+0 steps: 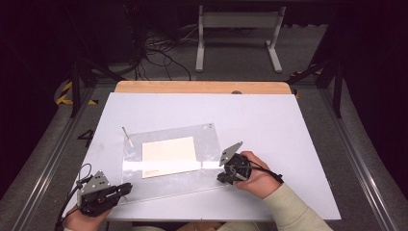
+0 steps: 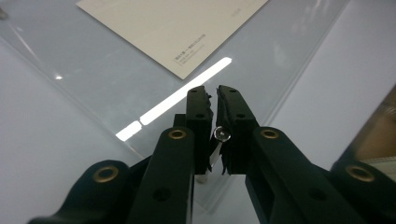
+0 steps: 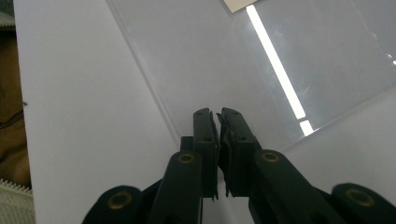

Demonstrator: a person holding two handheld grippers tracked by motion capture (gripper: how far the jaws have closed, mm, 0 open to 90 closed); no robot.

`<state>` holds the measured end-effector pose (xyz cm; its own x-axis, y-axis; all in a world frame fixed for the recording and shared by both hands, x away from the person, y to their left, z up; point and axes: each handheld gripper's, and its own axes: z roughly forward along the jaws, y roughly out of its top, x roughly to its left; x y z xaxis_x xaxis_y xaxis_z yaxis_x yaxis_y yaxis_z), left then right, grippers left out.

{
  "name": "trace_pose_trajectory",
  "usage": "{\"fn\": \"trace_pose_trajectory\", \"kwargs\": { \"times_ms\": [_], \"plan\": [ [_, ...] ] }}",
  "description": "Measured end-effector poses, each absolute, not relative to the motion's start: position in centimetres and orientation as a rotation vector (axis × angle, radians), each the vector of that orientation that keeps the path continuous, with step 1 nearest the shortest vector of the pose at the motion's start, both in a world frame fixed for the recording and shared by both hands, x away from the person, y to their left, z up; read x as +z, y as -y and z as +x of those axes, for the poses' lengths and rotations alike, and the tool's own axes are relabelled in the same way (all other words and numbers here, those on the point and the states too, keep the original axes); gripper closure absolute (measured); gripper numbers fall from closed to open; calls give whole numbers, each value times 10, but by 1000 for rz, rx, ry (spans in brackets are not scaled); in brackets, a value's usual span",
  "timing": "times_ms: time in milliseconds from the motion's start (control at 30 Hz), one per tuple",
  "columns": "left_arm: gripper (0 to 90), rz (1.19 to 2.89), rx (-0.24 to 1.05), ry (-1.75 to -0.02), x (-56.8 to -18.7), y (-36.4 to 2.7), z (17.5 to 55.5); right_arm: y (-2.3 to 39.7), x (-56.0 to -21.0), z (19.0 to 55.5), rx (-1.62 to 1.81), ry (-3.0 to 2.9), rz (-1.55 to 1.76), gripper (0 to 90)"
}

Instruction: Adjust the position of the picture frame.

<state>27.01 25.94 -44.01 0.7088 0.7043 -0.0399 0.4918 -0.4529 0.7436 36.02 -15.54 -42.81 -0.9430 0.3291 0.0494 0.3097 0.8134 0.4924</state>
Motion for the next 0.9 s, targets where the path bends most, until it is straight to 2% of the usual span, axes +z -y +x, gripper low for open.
{"fn": "trace_pose_trajectory", "kwargs": {
  "times_ms": [133,333,600,733,767,800,900],
  "plan": [
    [846,2114,363,-915,-438,-260,272,157,-429,358,815,-2935,518,848],
    [846,2055,472,-915,-423,-257,286,156,-430,353,822,-2917,497,849],
    [843,1999,581,-957,-407,-243,335,157,-431,351,842,-2905,507,851],
    [841,1974,591,-979,-407,-238,352,157,-431,350,849,-2899,504,866],
    [841,1972,607,-998,-408,-235,360,157,-432,350,877,-2901,497,900],
    [843,1952,601,-1017,-410,-234,367,153,-437,350,971,-3049,520,899],
    [845,1884,526,-1068,-419,-238,388,141,-438,337,825,-2951,409,900]
  ]
}}
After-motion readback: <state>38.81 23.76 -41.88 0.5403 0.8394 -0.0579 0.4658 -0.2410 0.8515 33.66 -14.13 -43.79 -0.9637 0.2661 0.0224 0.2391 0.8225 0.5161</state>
